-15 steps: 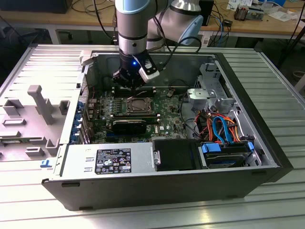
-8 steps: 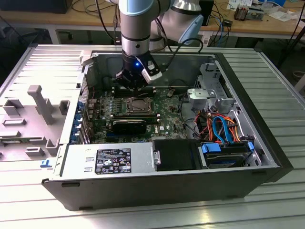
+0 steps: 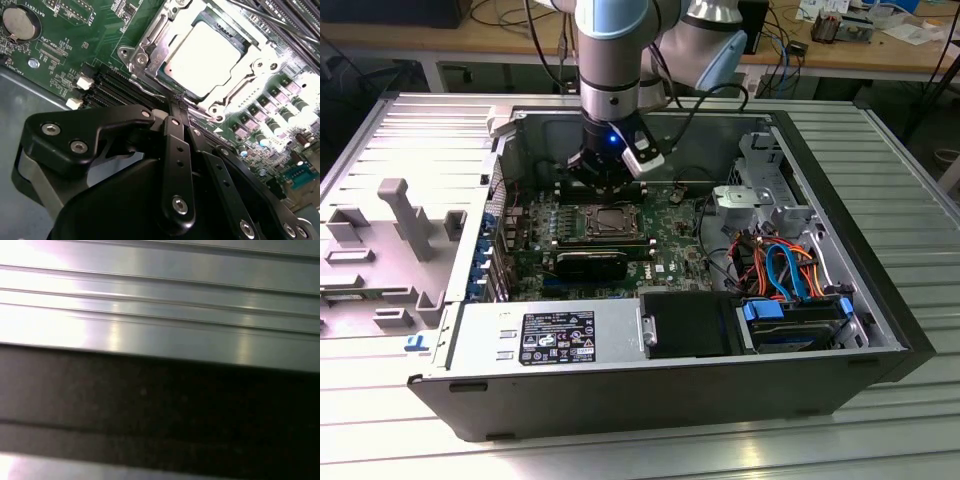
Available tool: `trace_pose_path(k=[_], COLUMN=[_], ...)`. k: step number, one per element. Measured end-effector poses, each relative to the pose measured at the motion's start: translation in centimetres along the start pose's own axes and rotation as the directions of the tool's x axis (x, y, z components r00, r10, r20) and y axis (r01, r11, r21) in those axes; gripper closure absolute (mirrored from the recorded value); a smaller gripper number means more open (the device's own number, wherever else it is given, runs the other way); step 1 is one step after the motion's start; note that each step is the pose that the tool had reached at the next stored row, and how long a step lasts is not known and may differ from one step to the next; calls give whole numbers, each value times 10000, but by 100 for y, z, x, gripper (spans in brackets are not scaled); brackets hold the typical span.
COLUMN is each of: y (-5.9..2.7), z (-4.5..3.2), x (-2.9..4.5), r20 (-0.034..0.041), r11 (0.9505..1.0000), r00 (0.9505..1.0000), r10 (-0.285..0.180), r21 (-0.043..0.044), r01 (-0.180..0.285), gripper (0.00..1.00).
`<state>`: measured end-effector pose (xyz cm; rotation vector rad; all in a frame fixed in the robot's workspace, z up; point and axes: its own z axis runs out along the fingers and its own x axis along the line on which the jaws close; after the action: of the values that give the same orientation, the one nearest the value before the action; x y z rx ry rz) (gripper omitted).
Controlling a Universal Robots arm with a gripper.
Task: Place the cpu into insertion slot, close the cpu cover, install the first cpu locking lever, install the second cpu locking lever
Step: 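Install the first cpu locking lever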
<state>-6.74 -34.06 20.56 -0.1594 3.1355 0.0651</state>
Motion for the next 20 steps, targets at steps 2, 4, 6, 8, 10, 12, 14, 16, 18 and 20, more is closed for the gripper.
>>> trace_pose_path(k=[2, 4, 6, 8, 10, 12, 14, 16, 18, 20], y=[-2, -7, -14, -21, -29, -34, -33, -30, -27, -25], z=[12, 23, 27, 32, 33, 34, 33, 26, -16, -75], x=[-14, -32, -41, -54, -81, -113, -124, -126, -127, -125], r20=[-1, -4, -2, 8, 1, -1, 1, 5, 13, 11], r11=[10000, 10000, 10000, 10000, 10000, 10000, 10000, 10000, 10000, 10000], r00=[10000, 10000, 10000, 10000, 10000, 10000, 10000, 10000, 10000, 10000], r10=[1, 2, 2, -1, 1, 0, 1, -1, -4, 0], r21=[0, 3, 1, -9, -5, 0, 0, -4, -8, -4], r01=[-1, -2, -2, 1, -1, 0, -1, 1, 4, 0], gripper=[89, 89, 89, 89, 89, 89, 89, 89, 89, 89])
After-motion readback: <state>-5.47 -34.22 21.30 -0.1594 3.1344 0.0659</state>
